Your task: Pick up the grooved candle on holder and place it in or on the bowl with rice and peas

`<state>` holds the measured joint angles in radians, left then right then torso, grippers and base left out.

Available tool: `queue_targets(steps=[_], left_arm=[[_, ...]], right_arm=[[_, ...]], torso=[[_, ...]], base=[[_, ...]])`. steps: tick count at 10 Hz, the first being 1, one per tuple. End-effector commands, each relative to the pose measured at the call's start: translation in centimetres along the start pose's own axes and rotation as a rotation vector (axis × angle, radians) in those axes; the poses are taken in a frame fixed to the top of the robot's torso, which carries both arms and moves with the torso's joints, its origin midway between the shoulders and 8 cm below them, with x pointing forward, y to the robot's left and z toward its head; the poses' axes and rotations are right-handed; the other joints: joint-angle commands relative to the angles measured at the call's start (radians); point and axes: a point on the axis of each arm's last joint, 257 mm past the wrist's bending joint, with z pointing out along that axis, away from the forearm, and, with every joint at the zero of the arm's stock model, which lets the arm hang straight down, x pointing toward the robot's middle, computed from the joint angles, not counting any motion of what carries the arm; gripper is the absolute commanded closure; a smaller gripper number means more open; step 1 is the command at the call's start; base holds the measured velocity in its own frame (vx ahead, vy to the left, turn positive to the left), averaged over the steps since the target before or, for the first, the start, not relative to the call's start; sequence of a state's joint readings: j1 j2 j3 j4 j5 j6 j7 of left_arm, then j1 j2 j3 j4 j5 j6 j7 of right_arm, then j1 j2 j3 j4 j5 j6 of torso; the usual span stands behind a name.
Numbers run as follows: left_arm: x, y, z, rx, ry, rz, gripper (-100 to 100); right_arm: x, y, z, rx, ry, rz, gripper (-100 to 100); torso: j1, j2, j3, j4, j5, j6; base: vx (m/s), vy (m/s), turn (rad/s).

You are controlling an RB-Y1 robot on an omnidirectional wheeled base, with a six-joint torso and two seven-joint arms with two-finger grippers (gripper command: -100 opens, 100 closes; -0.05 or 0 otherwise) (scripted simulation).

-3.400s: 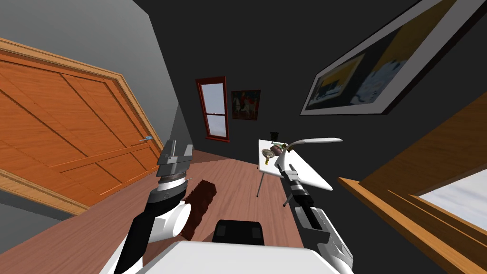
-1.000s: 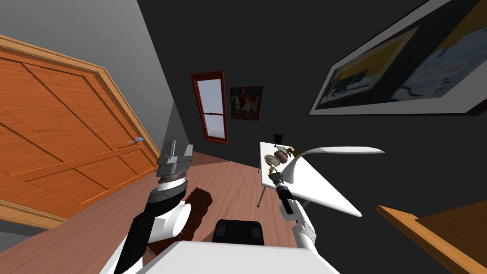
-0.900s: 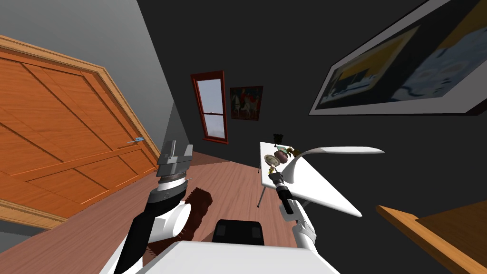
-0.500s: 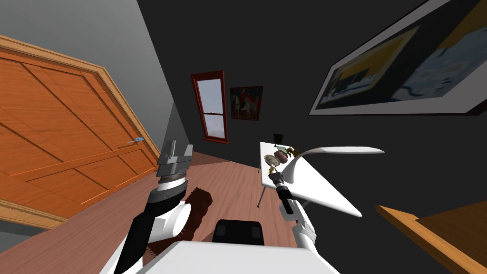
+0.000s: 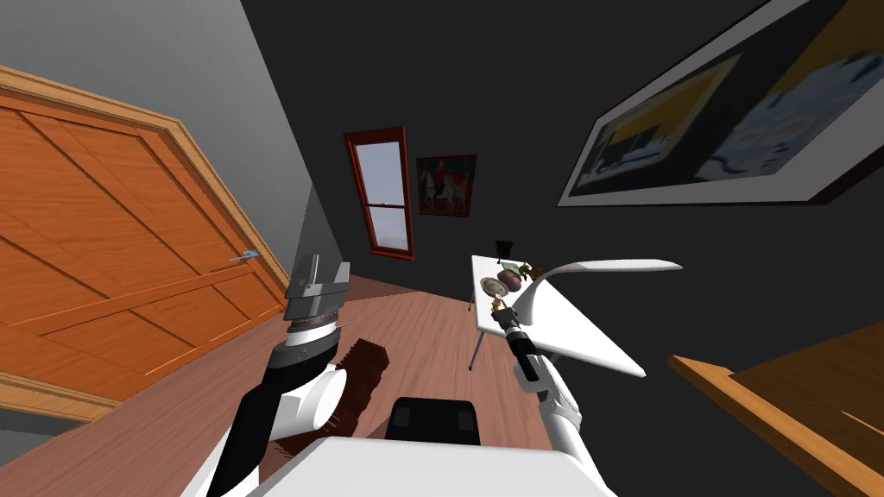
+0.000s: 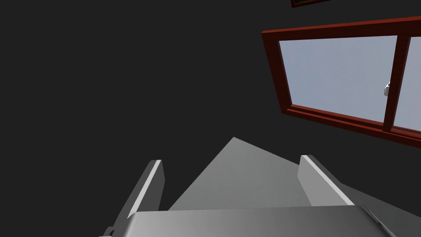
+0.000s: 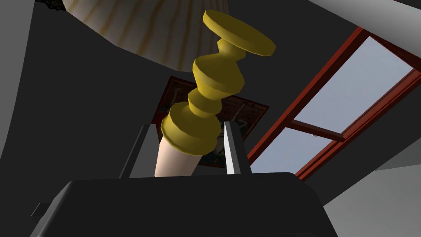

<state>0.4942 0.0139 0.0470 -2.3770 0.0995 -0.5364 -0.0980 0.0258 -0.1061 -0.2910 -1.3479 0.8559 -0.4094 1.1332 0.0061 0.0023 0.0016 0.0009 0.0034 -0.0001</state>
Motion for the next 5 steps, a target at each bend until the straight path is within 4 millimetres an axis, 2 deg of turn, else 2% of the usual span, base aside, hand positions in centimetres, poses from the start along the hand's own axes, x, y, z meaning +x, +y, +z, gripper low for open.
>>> queue_targets(steps=[1,2,5], left_arm=[[0.0,0.0,0.0,0.000,0.000,0.000,0],[0.0,0.0,0.0,0.000,0.000,0.000,0],[0.0,0.0,0.0,0.000,0.000,0.000,0]], right_arm=[[-0.8,-0.7,0.9,-0.003,-0.015,-0.011,100],[-1.8,-1.4,2.1,-0.007,-0.031,-0.013,100],[-3.4,-2.1,4.1,-0.012,-0.051,-0.001,100]], torso=[[0.000,0.000,0.000,0.000,0.000,0.000],[-0.001,0.000,0.000,0.000,0.000,0.000],[-0.001,0.001,0.000,0.000,0.000,0.000]], base=[[-0.044,0.049,-0.051],[-0.057,0.057,-0.101],[-0.060,0.045,-0.081]])
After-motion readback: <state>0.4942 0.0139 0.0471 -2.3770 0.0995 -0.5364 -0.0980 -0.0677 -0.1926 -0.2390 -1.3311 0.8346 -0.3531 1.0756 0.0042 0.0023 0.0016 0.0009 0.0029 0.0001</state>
